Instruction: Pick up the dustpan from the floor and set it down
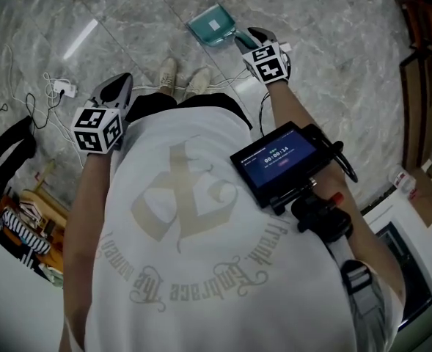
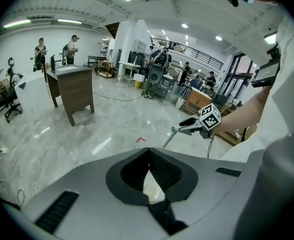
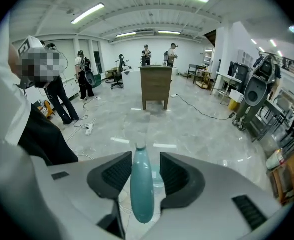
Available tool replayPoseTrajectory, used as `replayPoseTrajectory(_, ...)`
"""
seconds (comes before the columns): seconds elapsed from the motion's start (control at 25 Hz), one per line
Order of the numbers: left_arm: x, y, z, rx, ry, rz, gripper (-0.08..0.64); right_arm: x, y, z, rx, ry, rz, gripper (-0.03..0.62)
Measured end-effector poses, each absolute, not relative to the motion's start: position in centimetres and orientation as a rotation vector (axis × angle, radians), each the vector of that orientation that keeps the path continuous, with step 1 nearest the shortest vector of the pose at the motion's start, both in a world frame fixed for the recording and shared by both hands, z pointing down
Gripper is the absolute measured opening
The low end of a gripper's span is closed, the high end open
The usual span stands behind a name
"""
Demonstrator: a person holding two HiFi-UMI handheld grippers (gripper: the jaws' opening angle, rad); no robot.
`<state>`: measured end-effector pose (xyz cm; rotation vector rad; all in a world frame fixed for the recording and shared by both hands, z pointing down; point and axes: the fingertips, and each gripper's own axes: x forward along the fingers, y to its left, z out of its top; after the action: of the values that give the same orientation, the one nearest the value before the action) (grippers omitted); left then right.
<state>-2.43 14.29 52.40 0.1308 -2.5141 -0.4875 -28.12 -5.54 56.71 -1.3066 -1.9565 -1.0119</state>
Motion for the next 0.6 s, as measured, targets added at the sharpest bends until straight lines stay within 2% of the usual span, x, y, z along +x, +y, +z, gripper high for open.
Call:
replayPoseTrajectory(0.44, -7.8, 15.1, 51.4, 0.253, -2.568, -0.401, 0.012, -30.1, -4.4, 51.1, -1.295, -2.173, -0.909, 0.181)
replayPoseTrajectory(0.6, -9.3, 15.2, 49.2, 0.301, -2.596, -0.375, 0.012, -29.6, -5.6, 47.0, -1.223, -2.267, -0.879, 0.146)
